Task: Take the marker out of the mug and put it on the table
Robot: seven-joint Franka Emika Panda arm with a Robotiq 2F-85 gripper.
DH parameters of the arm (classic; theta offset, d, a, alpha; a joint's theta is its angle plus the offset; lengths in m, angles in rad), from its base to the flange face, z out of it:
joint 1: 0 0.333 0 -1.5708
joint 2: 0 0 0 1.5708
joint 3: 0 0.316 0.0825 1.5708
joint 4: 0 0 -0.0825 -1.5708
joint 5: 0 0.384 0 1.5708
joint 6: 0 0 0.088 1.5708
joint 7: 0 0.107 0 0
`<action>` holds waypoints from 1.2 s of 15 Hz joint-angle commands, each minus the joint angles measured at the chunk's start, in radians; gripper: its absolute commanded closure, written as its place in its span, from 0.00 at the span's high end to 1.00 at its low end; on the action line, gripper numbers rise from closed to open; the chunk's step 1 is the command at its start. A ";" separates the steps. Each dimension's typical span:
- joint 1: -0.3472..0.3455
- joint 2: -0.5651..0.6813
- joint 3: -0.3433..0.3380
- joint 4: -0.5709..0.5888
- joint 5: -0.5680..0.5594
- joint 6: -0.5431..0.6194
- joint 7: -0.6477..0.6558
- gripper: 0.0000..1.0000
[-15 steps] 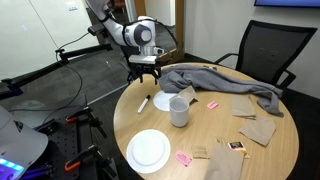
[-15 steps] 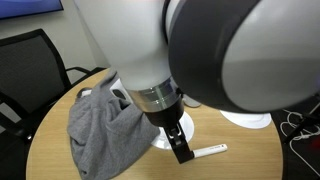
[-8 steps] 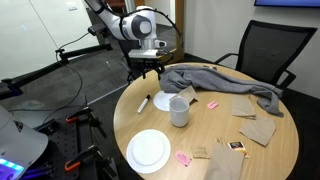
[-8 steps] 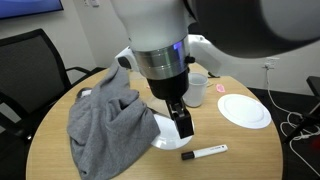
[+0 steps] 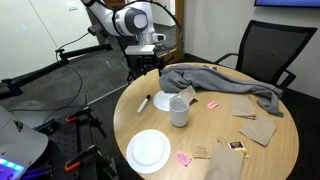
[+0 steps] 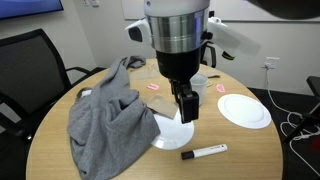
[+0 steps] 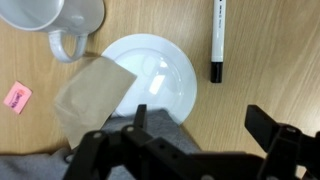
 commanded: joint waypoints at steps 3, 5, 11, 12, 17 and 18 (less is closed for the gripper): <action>-0.013 -0.153 -0.005 -0.148 0.002 0.102 0.051 1.00; -0.022 -0.194 0.000 -0.181 0.020 0.126 0.057 1.00; -0.040 -0.309 0.002 -0.273 0.053 0.194 0.082 1.00; -0.044 -0.326 0.004 -0.290 0.067 0.205 0.083 1.00; -0.047 -0.327 0.005 -0.287 0.130 0.192 0.073 1.00; -0.049 -0.342 0.006 -0.300 0.146 0.192 0.073 1.00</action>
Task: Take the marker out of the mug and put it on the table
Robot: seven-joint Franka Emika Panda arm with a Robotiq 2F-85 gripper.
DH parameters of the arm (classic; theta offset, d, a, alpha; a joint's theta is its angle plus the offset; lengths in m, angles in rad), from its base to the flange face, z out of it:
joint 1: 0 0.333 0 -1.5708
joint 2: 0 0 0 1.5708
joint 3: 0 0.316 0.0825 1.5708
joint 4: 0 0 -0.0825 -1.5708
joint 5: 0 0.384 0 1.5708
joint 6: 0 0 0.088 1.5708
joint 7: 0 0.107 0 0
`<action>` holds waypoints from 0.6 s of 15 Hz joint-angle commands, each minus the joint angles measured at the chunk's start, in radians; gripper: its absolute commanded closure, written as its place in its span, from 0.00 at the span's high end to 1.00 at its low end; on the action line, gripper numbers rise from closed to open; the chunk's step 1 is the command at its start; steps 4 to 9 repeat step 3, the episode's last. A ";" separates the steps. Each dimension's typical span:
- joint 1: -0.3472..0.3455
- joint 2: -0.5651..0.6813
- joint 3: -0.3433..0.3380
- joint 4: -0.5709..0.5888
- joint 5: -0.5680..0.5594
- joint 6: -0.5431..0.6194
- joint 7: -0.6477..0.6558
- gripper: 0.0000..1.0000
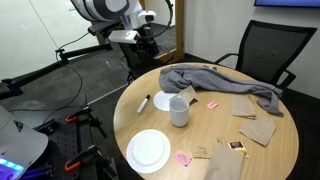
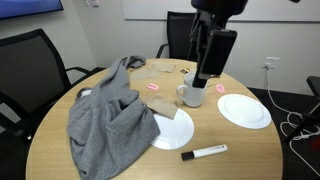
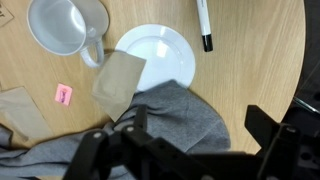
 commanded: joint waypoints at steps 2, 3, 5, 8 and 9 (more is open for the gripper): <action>-0.010 -0.016 0.009 -0.013 0.008 -0.002 0.000 1.00; -0.010 -0.018 0.009 -0.015 0.009 -0.002 0.000 1.00; -0.010 -0.018 0.009 -0.015 0.009 -0.002 0.000 1.00; -0.010 -0.018 0.009 -0.015 0.009 -0.002 0.000 1.00; -0.010 -0.018 0.009 -0.015 0.009 -0.002 0.000 1.00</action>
